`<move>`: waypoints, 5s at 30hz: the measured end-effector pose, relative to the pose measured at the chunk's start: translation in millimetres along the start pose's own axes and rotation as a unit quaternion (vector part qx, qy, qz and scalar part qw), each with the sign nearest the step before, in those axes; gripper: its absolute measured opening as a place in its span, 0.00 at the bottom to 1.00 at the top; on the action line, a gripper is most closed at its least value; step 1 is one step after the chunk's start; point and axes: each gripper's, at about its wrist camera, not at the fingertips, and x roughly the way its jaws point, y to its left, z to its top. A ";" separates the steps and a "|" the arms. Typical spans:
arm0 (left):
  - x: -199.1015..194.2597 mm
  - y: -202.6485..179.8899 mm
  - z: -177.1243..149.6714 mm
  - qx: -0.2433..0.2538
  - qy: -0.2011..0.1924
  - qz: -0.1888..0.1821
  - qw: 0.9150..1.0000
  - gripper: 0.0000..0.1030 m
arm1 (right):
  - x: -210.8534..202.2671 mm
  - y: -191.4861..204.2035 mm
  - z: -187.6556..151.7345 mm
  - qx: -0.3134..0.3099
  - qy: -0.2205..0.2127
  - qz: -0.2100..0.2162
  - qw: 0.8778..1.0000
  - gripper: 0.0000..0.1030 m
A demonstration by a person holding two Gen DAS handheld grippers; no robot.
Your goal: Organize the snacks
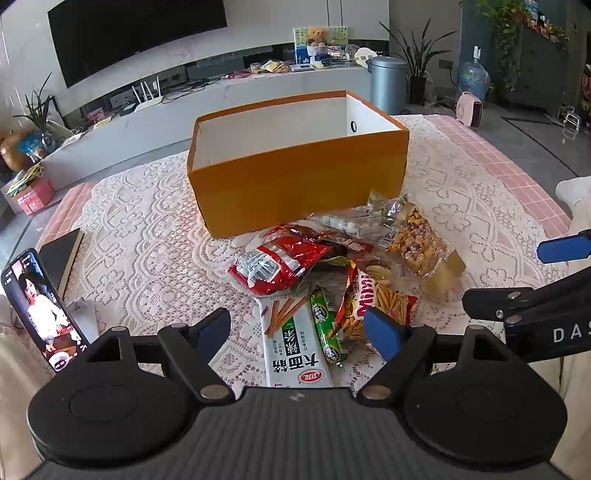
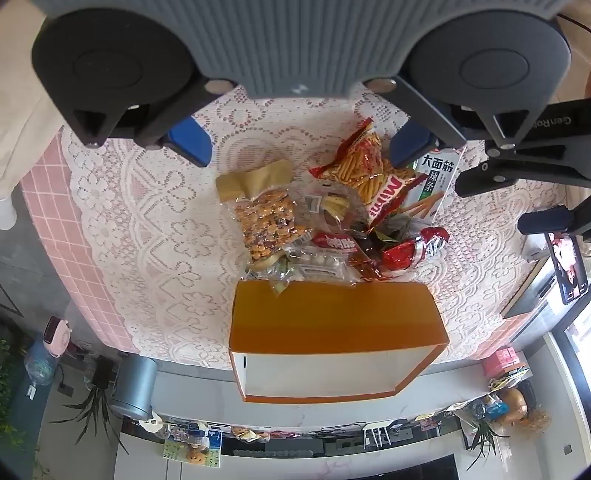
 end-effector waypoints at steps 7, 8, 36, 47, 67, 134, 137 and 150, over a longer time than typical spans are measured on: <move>-1.4 -0.7 0.1 0.003 0.002 -0.004 1.000 0.93 | -0.1 -0.5 -0.1 -0.001 0.000 -0.002 1.000 0.96; -1.3 -0.9 0.3 0.002 0.003 -0.003 1.000 0.93 | -0.1 -0.7 -0.1 -0.001 0.000 -0.001 1.000 0.96; 3.3 -0.5 -4.8 0.006 0.014 0.001 1.000 0.93 | 2.5 0.1 -2.4 -0.003 0.016 -0.003 1.000 0.96; 3.1 -0.3 -4.8 0.005 0.015 0.001 1.000 0.93 | 3.4 2.2 -3.9 -0.008 0.020 -0.004 1.000 0.96; 2.8 1.2 -5.8 0.005 0.014 0.001 1.000 0.93 | 3.8 1.6 -3.7 -0.004 0.022 -0.007 1.000 0.96; 87.6 48.5 -9.6 -0.071 0.099 -0.055 0.991 0.76 | 86.1 37.5 -12.2 -0.129 -0.033 0.091 0.987 0.68; 88.2 47.6 -5.1 -0.052 0.074 -0.046 0.995 0.80 | 93.1 40.5 -9.7 -0.138 -0.030 0.101 0.985 0.69; 99.2 34.4 -0.6 0.050 0.009 0.008 0.999 0.80 | 80.5 36.5 1.9 -0.128 -0.043 0.115 0.984 0.42</move>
